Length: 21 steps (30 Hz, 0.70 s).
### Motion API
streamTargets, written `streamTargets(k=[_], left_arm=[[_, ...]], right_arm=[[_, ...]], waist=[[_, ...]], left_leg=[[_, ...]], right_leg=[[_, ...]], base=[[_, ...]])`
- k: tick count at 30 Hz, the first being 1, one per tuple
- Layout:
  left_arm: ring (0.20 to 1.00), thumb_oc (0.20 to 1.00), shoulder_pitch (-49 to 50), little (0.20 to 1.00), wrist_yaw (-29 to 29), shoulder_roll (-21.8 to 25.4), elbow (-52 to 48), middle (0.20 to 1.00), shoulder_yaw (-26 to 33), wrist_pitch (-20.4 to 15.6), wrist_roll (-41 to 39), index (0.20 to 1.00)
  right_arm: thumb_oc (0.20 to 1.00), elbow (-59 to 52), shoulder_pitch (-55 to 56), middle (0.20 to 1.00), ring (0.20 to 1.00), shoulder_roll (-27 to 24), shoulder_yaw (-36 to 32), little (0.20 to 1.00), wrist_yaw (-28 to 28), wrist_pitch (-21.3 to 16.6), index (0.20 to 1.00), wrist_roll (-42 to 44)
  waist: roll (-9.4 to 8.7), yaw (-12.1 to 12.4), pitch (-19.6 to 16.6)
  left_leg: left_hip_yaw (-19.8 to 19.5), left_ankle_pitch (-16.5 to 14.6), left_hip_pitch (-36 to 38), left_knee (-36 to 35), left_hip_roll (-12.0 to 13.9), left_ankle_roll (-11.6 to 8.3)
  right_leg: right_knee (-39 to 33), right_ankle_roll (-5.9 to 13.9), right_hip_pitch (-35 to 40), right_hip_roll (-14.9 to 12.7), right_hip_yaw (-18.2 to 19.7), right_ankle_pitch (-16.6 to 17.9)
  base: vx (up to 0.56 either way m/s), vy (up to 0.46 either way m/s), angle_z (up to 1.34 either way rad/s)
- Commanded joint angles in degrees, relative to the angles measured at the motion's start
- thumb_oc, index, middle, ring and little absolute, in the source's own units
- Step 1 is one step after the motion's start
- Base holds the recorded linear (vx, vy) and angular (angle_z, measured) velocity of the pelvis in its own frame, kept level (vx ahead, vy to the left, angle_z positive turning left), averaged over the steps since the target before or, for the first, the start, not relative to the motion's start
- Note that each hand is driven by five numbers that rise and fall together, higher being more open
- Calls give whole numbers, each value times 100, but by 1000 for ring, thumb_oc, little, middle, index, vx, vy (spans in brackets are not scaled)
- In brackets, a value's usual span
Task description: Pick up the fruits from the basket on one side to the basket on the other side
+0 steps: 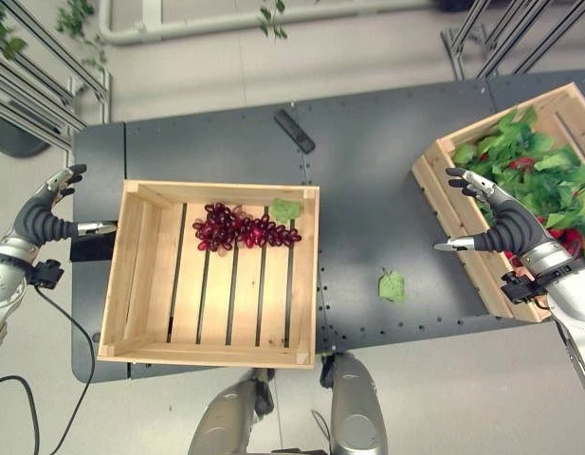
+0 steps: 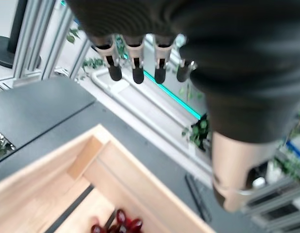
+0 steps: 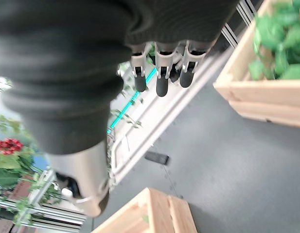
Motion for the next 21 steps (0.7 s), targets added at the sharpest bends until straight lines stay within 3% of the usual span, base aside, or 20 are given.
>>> streamTargets(k=[1, 11, 21], left_arm=[[1000, 1000, -480, 1000, 209, 259, 196, 1000, -94, -115, 386, 1000], [1000, 1000, -1130, 1000, 167, 71, 497, 1000, -914, -10, 990, 1000], [1000, 1000, -980, 1000, -207, -38, 495, 1000, -1418, 35, 1783, 1000]], right_arm=[[1000, -395, -401, 1000, 1000, 38, -31, 1000, -264, -475, 1000, -21], [1000, -502, -633, 1000, 1000, 250, -182, 1000, -758, -659, 1000, -281], [1000, -556, -539, 1000, 1000, 495, -225, 1000, -834, -686, 1000, -441]], waist=[[-316, -51, 67], [-362, -117, 500], [-375, -135, 501]], left_leg=[[162, -164, -121, 345, -190, -51], [146, -240, -633, 696, -162, -22], [151, -276, -859, 717, -176, 4]], right_leg=[[-121, 939, 130, -28, 190, 441], [93, 931, -304, -102, 184, 420], [124, 918, -576, -102, 209, 399]], base=[[0, 0, 0], [-15, 2, 2], [1, 0, 0]])
